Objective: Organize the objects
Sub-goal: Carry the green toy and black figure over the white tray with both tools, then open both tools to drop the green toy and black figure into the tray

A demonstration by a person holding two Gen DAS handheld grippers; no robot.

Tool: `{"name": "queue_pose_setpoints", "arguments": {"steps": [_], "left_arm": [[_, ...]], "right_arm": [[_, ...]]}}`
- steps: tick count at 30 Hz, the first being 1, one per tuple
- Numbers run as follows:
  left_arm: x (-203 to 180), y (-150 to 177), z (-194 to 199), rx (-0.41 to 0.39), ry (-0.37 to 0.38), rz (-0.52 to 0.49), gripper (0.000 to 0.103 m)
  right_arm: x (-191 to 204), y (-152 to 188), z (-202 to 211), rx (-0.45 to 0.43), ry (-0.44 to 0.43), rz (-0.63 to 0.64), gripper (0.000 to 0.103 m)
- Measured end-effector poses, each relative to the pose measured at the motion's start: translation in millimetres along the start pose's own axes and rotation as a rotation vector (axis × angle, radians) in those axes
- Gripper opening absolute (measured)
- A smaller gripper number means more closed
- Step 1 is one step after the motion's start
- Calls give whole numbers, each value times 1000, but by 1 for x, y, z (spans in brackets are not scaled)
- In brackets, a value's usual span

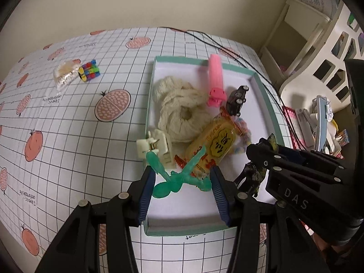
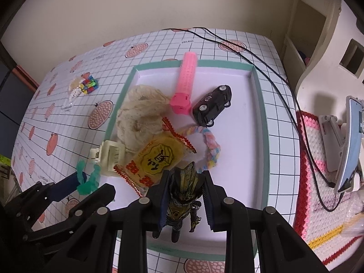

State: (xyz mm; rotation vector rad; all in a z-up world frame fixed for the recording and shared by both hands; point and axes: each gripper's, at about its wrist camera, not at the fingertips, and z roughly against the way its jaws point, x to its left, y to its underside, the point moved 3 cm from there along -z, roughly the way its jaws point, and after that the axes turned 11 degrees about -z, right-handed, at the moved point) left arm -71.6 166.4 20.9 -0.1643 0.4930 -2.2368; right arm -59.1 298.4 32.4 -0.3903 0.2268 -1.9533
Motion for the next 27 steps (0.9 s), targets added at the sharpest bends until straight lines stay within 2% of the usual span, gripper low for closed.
{"name": "queue_pose_setpoints", "arguments": {"steps": [5,10,13,14,21,25,27], "left_arm": [[1,4,-8,34,-4,2,52],[0,4,-6,30,12,4,52],[-1,3,-5,30,16,2,52],[-1,3,-5,31,20,4,52],[-1,1,-2,24,33,11,52],[-2,-1,0,11,42,5,60],[-2,-2,2,5,37,4,60]], "right_arm": [[0,-2,-2,-8,-1,-8,29],[1,-3,0,-32,-3,-13,29],[-1,-5,3,-49,-13,-23,35],[-2,-6,3,-55,-16,-28,40],[-4,-8,8,-83,-25,-49,41],[-4,-8,8,-84,-22,-49,41],[-4,-8,8,-85,-23,-49,41]]}}
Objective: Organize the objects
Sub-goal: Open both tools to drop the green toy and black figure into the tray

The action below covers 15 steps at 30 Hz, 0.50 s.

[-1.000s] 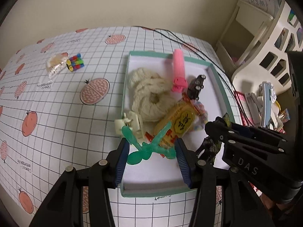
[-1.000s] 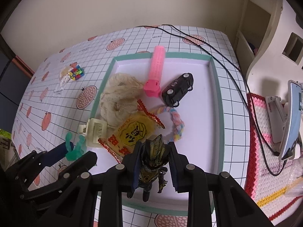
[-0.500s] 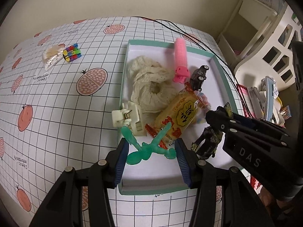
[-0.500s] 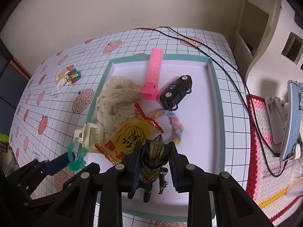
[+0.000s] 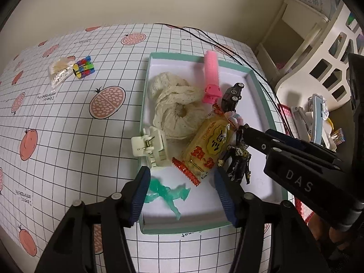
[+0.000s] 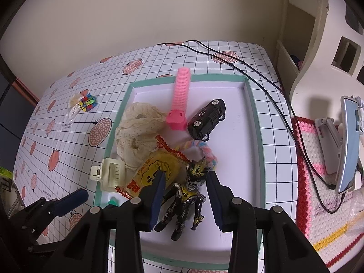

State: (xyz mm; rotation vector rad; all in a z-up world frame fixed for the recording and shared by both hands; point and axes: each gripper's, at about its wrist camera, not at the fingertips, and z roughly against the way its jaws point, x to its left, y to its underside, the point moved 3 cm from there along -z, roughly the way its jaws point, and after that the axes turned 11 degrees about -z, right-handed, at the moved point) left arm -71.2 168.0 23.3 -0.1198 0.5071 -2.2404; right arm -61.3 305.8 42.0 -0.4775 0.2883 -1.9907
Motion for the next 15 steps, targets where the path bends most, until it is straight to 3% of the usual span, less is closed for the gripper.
{"name": "queue_pose_setpoints", "arguments": {"steps": [12,15], "left_arm": [[31,-5,16,-81,-70,107,61],[42,-4,19,-94,-86,151,61]], "right_arm": [[1,2,-2,4,5,14,41],[4,4,-3,1,8,26,49]]}}
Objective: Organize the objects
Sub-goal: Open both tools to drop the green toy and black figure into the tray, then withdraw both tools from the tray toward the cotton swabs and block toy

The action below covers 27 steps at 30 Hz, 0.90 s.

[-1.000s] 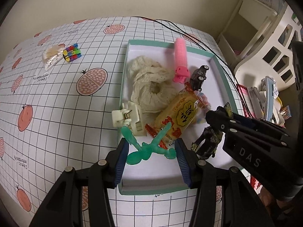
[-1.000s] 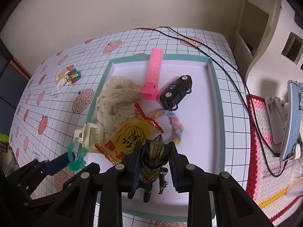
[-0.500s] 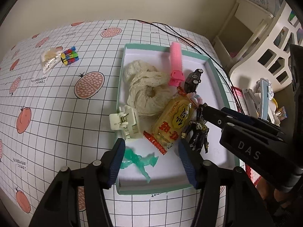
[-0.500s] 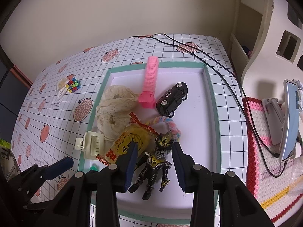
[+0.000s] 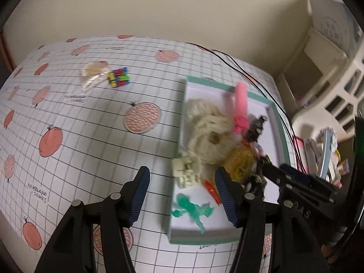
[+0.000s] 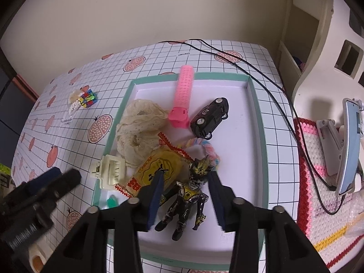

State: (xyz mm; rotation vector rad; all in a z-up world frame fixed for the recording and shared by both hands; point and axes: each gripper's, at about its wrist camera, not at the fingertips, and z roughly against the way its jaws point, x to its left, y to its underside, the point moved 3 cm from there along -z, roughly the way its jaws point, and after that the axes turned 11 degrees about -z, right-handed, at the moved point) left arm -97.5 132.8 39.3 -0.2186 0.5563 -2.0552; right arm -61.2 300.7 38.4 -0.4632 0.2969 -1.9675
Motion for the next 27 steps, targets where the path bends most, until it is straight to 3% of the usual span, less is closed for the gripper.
{"name": "queue_pose_setpoints", "arguments": {"steps": [3,5,16,18,19,23,27], "left_arm": [[10,0,0,-4,-12,36,62],[16,2,-1,-6,-23,54,72],[45,5,-8,-9,-105,127,80],[49,6,-9,-10,-116,140,87],[51,6,-9,-13,-116,147,96],[55,5,-7,-36,-144,156,97],[59,5,-4,-56,-157,171,97]], "right_arm": [[2,1,0,-2,-1,8,54],[3,1,-1,-5,1,13,59],[6,4,-3,-16,14,27,82],[6,4,-4,-18,15,28,89],[6,4,-4,-18,15,28,90],[6,4,-4,-28,19,29,102],[5,3,-4,-39,21,32,103]]}}
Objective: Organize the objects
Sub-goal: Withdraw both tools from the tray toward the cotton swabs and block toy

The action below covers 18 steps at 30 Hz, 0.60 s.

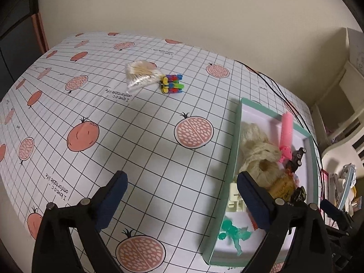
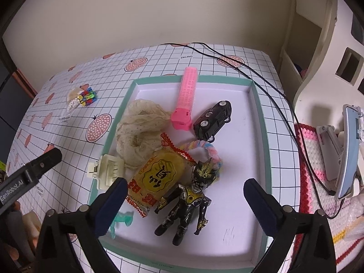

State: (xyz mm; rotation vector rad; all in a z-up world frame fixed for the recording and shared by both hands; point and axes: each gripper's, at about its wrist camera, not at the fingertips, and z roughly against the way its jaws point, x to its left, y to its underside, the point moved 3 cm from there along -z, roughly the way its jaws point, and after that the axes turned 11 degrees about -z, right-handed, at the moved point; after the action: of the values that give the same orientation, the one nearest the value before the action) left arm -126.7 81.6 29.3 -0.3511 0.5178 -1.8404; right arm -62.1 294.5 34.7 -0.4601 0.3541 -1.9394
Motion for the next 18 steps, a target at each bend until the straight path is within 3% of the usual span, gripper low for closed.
{"name": "queue_pose_setpoints", "arguments": {"steps": [18], "left_arm": [[6,-8,4,-50,9,39,97]], "right_arm": [[6,1,-2,-5,1,21,103]]}}
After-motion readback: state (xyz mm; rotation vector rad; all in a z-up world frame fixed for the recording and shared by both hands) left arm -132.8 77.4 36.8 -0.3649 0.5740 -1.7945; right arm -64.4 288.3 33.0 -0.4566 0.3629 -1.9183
